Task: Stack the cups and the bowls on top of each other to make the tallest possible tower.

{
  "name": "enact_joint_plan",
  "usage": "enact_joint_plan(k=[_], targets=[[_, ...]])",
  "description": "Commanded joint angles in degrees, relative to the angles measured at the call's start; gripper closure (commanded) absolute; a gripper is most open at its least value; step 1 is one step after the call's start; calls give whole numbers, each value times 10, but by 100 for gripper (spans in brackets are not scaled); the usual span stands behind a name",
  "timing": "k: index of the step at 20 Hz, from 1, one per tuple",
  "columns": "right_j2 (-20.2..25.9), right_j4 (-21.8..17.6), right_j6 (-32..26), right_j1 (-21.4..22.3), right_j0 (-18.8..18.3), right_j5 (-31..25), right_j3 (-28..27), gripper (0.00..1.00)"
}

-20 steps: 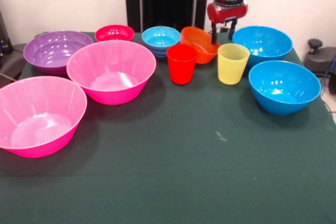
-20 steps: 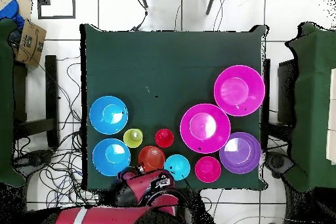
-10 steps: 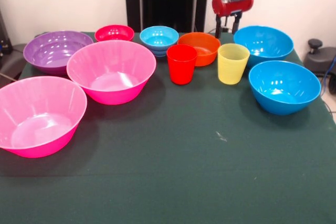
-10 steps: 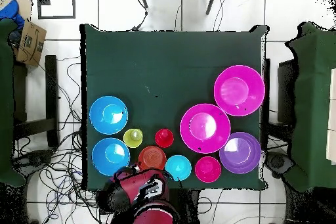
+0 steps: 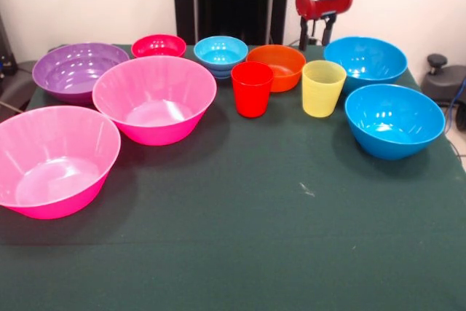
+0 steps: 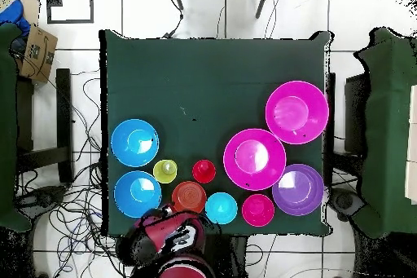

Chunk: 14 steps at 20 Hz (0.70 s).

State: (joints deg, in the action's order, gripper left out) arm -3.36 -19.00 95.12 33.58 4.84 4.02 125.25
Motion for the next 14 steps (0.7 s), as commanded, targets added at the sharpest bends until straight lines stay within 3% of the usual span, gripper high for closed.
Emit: enact_joint_plan(k=[1,6,14], targets=[[7,20,85,-15,24,-23,-35,0],[-11,23,94,-37,49,5,-40,0],[-14,26,106,-65,58,35,-42,0]])
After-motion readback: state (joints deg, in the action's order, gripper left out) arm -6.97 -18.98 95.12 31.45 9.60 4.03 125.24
